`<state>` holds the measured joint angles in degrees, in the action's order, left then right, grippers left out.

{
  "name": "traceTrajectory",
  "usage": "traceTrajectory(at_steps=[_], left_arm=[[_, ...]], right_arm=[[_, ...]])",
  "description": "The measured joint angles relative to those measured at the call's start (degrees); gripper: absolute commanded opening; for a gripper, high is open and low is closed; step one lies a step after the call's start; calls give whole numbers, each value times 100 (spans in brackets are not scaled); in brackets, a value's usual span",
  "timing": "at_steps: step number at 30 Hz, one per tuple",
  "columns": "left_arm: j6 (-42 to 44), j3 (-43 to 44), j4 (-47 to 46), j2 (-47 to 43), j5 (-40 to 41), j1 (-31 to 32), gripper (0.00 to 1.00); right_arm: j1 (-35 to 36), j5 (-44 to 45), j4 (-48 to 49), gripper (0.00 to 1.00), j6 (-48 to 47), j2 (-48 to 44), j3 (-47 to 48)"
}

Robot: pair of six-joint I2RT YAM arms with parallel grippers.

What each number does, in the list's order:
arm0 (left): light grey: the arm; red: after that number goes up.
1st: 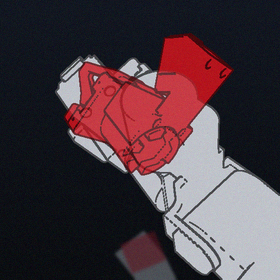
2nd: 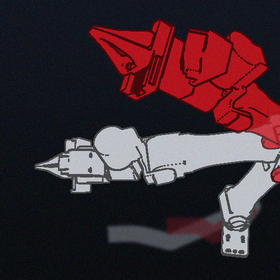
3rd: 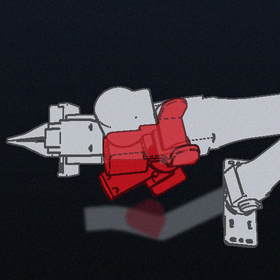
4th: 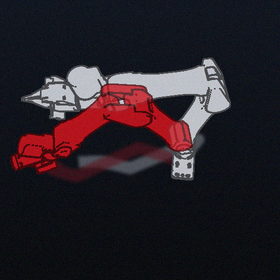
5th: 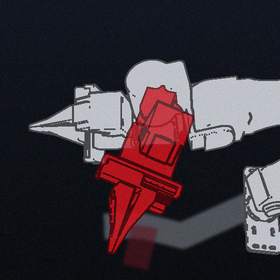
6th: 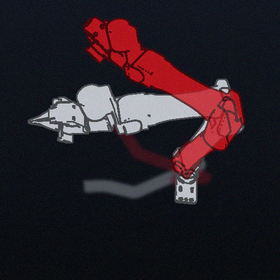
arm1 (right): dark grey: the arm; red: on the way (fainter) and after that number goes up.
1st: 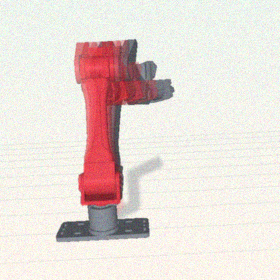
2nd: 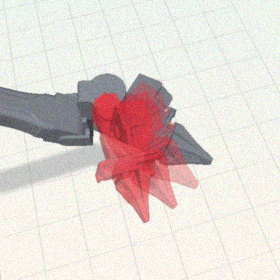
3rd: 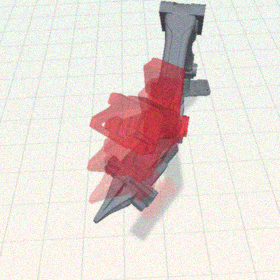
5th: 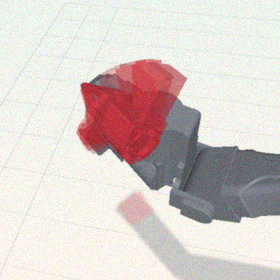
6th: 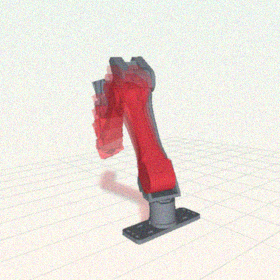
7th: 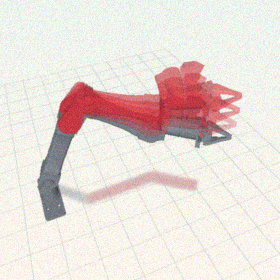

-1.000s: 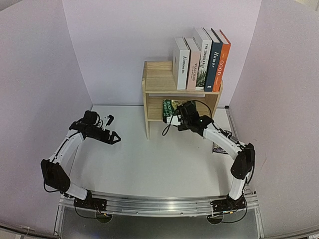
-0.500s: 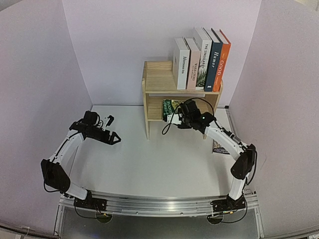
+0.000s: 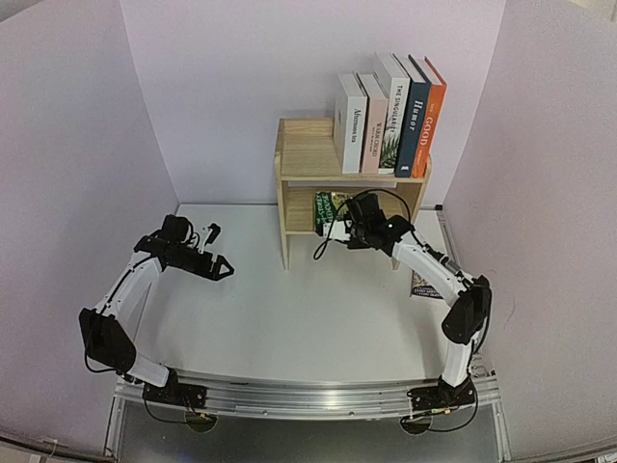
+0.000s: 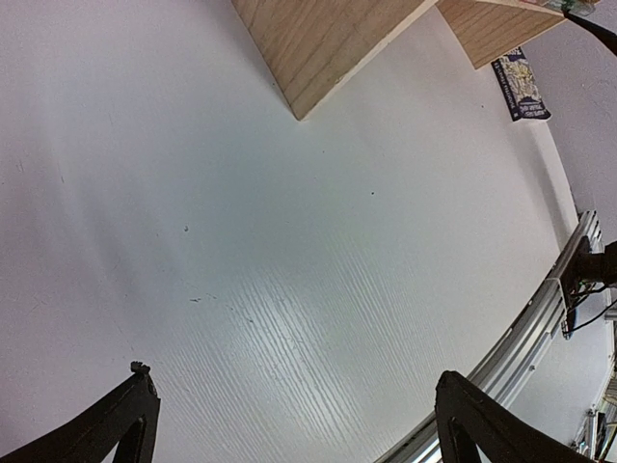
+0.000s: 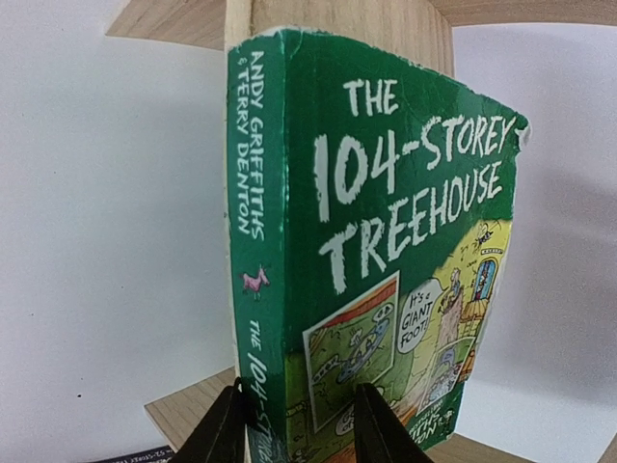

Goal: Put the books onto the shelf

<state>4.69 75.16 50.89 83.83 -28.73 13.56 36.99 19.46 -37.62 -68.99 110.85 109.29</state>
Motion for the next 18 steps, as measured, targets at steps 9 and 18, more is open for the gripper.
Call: traceTrajectory(at_steps=[9, 18], left_arm=[[0, -31, -8, 0, 0, 0, 99], [0, -61, -20, 0, 0, 0, 100]], right_arm=[[-11, -10, -96, 34, 100, 120, 216], [-31, 1, -105, 34, 199, 207, 307]])
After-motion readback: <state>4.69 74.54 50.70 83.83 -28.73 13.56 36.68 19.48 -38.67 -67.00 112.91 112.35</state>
